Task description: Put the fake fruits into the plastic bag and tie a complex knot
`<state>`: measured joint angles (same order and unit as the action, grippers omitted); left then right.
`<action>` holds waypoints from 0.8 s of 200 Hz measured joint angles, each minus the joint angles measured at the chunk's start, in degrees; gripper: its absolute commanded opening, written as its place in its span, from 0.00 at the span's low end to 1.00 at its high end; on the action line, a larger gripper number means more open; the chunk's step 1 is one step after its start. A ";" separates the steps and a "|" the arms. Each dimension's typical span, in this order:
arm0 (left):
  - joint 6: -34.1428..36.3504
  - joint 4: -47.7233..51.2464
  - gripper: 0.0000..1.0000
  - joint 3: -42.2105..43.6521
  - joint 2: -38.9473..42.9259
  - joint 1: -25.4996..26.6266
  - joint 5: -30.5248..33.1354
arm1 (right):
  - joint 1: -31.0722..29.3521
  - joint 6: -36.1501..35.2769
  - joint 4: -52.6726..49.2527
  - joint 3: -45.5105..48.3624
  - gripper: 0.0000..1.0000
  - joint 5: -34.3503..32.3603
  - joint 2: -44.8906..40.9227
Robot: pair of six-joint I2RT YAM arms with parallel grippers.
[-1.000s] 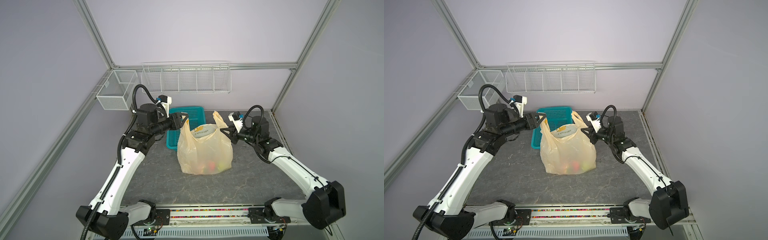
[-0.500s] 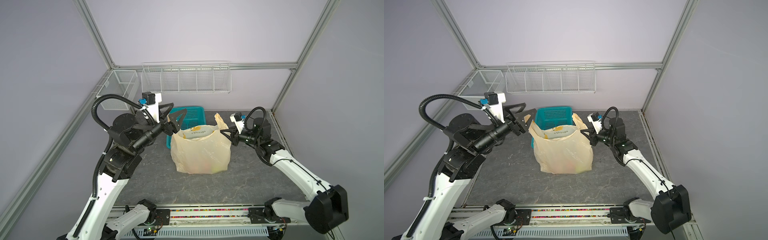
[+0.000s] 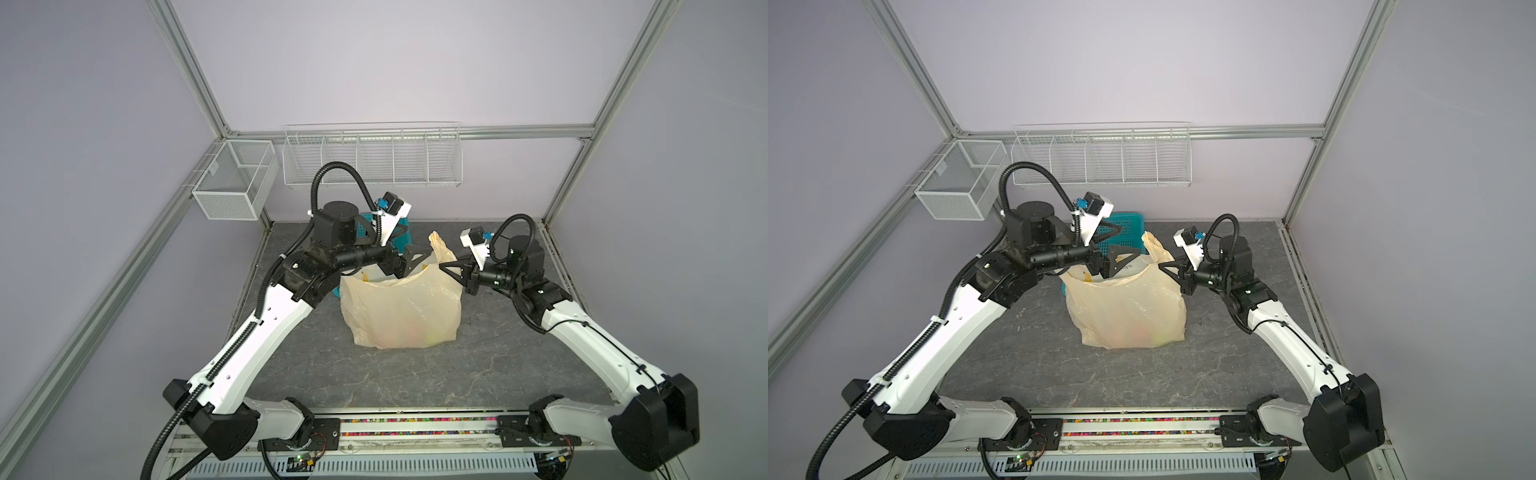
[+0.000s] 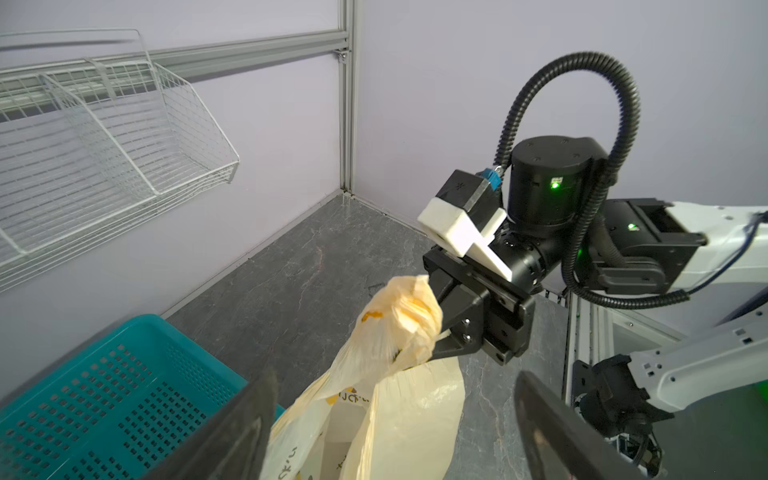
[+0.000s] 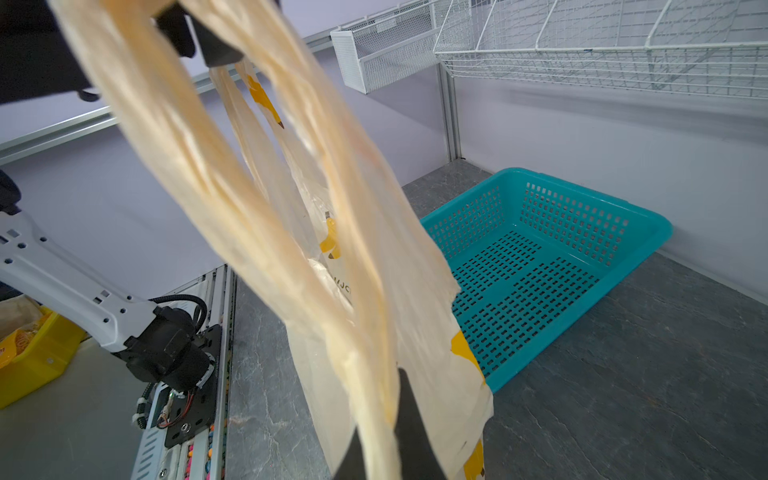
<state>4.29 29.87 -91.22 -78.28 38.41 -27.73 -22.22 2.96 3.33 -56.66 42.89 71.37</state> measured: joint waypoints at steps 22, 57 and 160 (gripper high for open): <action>1.22 0.24 0.91 -2.12 -4.02 0.00 -4.04 | 0.00 -0.90 -1.07 -0.02 0.07 0.92 0.00; 2.43 -0.87 0.71 -3.76 -7.30 0.00 -8.59 | 0.00 -2.16 -2.67 -0.20 0.07 2.19 0.04; -0.83 -3.91 0.00 -3.98 -9.31 0.00 -12.41 | 0.00 -9.64 -8.46 -3.45 0.87 0.09 -0.50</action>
<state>3.46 25.96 -95.20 -87.59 38.41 -40.14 -22.22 -6.68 -5.13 -60.12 42.98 70.87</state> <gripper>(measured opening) 0.048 0.825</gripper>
